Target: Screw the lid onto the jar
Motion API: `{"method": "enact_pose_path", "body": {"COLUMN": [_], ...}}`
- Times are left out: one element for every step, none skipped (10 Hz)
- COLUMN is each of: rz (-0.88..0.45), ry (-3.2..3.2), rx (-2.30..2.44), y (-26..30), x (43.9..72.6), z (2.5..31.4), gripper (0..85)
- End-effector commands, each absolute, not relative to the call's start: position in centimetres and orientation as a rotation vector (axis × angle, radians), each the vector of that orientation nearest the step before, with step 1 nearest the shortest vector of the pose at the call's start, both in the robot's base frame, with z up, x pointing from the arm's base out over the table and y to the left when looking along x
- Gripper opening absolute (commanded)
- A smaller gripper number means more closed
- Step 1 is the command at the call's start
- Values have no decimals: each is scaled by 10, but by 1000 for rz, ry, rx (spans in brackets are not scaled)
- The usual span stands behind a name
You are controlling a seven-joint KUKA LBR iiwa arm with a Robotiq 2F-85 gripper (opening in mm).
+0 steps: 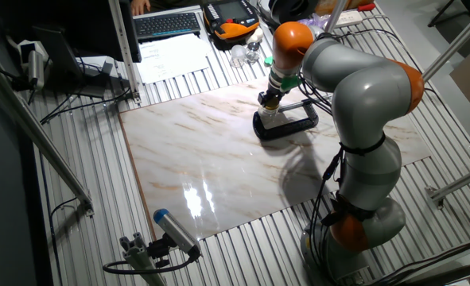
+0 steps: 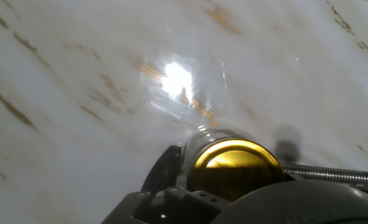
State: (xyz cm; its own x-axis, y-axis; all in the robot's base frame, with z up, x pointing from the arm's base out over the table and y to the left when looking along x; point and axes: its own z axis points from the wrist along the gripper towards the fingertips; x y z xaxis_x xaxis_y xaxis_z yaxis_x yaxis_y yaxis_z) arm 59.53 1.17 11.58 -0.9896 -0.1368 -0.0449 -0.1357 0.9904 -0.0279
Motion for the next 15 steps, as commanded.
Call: {"method": "enact_pose_path", "body": {"rz": [-39, -34, -36, -36, -39, -39, -39, -43, -43, -46, -46, -48, -48, -48, -45], "ry": [3090, 3090, 3090, 3091, 3091, 3091, 3091, 3091, 3091, 3091, 3091, 3089, 3089, 3089, 3088], "rx": [-211, -211, -216, -216, -219, -221, -221, -226, -228, -230, -230, -232, -232, -232, -232], "y": [12, 12, 12, 12, 12, 12, 12, 12, 12, 12, 12, 12, 12, 12, 12], "x": [595, 596, 595, 595, 595, 595, 595, 595, 594, 594, 594, 594, 594, 594, 595], "z": [116, 116, 116, 117, 117, 116, 116, 116, 114, 113, 112, 112, 112, 112, 110], "gripper": [0, 0, 0, 0, 0, 0, 0, 0, 0, 0, 0, 0, 0, 0, 0]}}
